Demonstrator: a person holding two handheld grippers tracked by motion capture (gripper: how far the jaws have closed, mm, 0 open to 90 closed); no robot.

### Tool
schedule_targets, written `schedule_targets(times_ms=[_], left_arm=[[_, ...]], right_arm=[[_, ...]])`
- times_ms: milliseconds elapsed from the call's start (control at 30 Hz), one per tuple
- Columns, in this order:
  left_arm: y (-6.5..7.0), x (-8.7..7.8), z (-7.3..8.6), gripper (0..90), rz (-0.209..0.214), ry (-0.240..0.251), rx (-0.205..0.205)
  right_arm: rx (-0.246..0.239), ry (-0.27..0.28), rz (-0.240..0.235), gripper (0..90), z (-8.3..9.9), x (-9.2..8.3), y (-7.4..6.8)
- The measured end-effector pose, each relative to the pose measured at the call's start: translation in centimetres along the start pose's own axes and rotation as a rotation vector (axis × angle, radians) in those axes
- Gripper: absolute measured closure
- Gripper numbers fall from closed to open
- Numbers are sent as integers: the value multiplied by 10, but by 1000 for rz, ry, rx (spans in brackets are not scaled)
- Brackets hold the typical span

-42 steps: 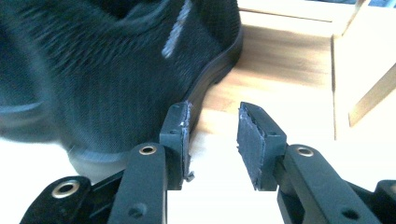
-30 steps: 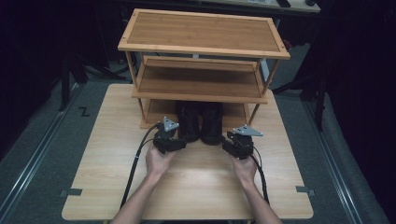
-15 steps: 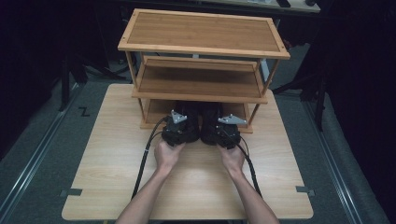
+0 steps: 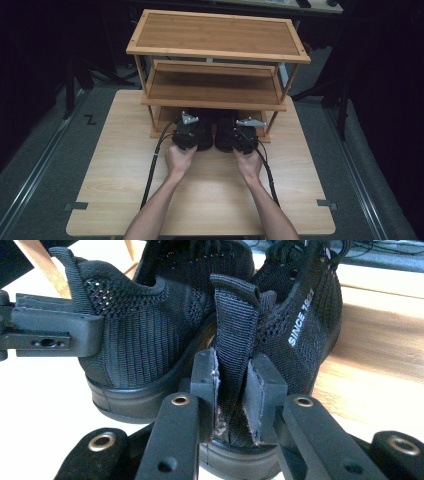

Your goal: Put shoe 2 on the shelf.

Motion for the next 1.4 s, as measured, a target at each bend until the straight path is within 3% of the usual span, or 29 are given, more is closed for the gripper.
schedule_targets(times_ms=[133,333,367,500,633,1067,1400], left_arm=[[1,2,1,766,0,7,2],[1,-5,2,669,-15,16,43],[0,-10,4,601,-13,14,38],[-2,-21,7,522,-18,23,45],[-6,-35,13,481,-21,42,38],[-14,-72,29,443,-12,102,36],[-27,-98,45,429,-52,133,35]], right_arm=[[-10,2,1,738,4,4,-1],[-24,9,8,588,4,-1,-1],[-31,17,13,547,6,-8,-1],[-45,44,12,534,8,-21,2],[-26,74,6,529,11,-42,15],[29,132,13,498,28,-78,48],[70,140,27,484,43,-91,71]])
Point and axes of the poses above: each handheld gripper's, and its own axes: x roughly forward along the jaws, z roughly out of its underside, y roughly to its right, the point moved 5 cm from there along x, roughly forward along the jaws, and after that the axes turned 7 degrees about x, right-handed, at the moved point
